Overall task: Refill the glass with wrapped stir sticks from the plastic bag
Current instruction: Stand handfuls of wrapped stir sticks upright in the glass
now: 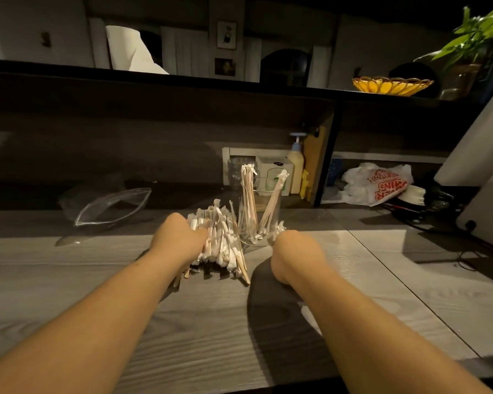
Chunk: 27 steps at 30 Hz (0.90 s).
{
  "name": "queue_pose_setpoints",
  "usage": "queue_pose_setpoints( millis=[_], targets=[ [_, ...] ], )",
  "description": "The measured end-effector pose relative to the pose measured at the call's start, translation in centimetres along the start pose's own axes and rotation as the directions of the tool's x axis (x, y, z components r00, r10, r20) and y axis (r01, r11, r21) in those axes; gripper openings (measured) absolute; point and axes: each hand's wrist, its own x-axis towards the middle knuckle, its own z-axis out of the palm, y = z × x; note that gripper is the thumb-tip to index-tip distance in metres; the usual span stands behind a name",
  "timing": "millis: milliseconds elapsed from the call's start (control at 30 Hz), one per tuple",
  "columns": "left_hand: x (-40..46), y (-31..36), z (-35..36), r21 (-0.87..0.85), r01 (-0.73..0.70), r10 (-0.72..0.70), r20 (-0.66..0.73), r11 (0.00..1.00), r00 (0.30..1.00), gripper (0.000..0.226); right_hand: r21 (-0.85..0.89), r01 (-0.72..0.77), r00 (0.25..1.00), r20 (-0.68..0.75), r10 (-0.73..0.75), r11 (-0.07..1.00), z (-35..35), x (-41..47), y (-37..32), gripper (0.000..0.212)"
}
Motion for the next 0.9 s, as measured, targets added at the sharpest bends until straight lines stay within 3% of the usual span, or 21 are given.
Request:
queue_pose_setpoints(
  millis=[67,133,200,267,367,467,667,733,900],
  targets=[
    [0.3,-0.3,-0.2,0.016,0.004,-0.004,0.007,1.0,1.0,0.025,0.133,-0.096,0.993,-0.058,0.104,0.986,0.1,-0.1,0.0,0.041],
    [0.5,-0.8,-0.5,0.01,0.015,-0.016,0.03,1.0,0.999,0.034,0.399,-0.178,0.964,-0.112,0.24,0.899,-0.1,0.0,0.3,0.045],
    [0.5,-1.0,-0.6,-0.03,0.027,-0.026,0.039,0.999,0.999,0.037,0.604,-0.135,0.938,-0.177,0.298,0.785,-0.1,0.0,0.5,0.032],
    [0.5,-1.1,-0.7,-0.084,0.056,-0.053,0.039,0.995,0.998,0.038,0.697,-0.021,0.931,-0.248,0.269,0.717,0.2,-0.2,0.2,0.017],
    [0.9,-1.1,-0.7,-0.105,0.084,-0.082,0.024,0.991,0.996,0.039,0.715,0.161,0.938,-0.326,0.12,0.68,0.3,-0.9,-1.5,0.003],
    [1.5,-1.4,-0.6,-0.158,0.1,-0.1,0.01,0.982,0.995,0.032,0.708,0.286,0.925,-0.381,0.008,0.646,0.3,-1.0,-2.9,0.011],
    [1.7,-1.0,-0.7,-0.37,0.105,-0.117,-0.01,0.923,0.993,0.023,0.758,0.404,0.893,-0.448,-0.042,0.512,0.1,0.0,-2.8,0.012],
    [1.5,-0.7,-1.0,-0.414,0.042,-0.084,-0.083,0.909,0.993,0.025,0.79,0.437,0.882,-0.469,-0.034,0.43,0.2,0.1,-2.5,0.011],
    [0.8,-0.5,-1.9,-0.56,-0.308,0.149,-0.312,0.769,0.938,0.028,0.829,0.525,0.85,-0.522,-0.072,0.191,0.6,-0.2,-1.8,0.028]
  ],
)
